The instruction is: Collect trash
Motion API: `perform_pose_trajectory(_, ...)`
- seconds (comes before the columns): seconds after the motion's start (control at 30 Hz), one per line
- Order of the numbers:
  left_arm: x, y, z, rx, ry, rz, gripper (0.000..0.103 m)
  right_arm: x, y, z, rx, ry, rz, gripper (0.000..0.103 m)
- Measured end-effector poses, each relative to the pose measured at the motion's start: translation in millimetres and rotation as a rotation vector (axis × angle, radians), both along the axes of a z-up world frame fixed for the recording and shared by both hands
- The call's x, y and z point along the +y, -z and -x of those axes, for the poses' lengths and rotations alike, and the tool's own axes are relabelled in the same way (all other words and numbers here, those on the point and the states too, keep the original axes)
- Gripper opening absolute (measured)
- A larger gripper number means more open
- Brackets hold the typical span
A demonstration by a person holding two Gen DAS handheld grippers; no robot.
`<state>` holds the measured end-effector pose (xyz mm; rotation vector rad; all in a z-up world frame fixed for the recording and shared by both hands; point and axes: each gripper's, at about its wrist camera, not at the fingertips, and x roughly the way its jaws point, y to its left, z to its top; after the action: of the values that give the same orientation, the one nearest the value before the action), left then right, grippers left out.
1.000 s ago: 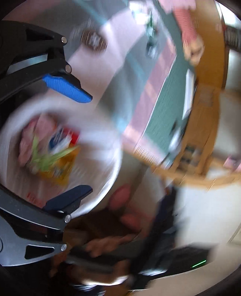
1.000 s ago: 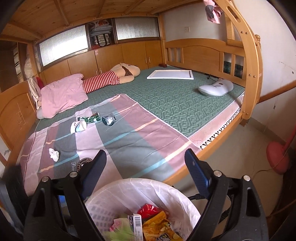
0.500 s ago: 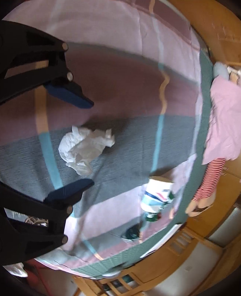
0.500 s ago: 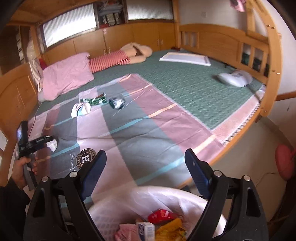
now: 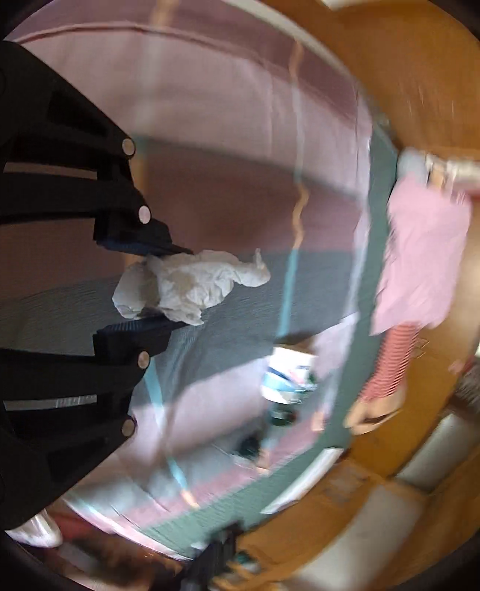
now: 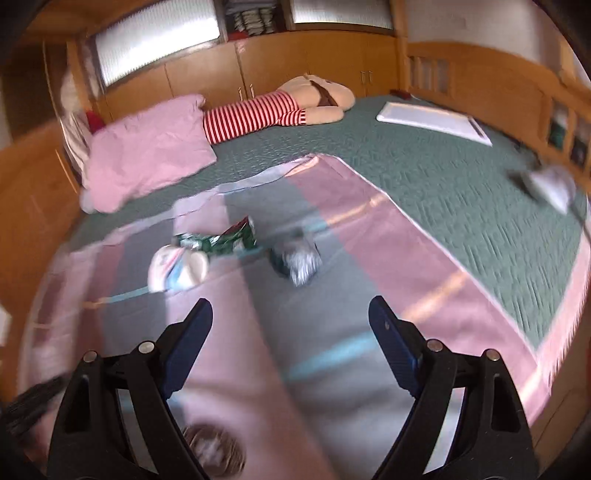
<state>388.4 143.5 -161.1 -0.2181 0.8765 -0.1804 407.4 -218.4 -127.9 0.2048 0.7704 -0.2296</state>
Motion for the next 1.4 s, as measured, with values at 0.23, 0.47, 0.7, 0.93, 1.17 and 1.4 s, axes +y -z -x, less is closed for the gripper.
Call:
perform_pose_trajectory(0.23, 25, -20, 50, -0.081, -0.065, -0.093, 0.031, 24, 70, -104, 0.233, 0.001, 0.301, 0.085)
perform_pose_trajectory(0.47, 41, -15, 41, -0.026, -0.100, -0.070, 0.031, 19, 97, -117, 0.290, -0.018, 0.293, 0.044)
perform_pose_trajectory(0.7, 46, -18, 43, -0.044, -0.129, -0.066, 0.031, 39, 65, -37, 0.246, -0.277, -0.452, 0.042)
perform_pose_trajectory(0.93, 56, -20, 52, -0.052, -0.141, -0.073, 0.031, 133, 95, 53, 0.524, -0.568, -0.858, 0.043)
perform_pose_trajectory(1.17, 68, -21, 58, -0.054, -0.159, -0.074, 0.031, 156, 70, 59, 0.419, -0.532, -0.399, 0.067)
perform_pose_trajectory(1.4, 71, -26, 61, -0.062, -0.155, -0.053, 0.031, 186, 49, 59, 0.291, -0.584, -0.004, 0.068)
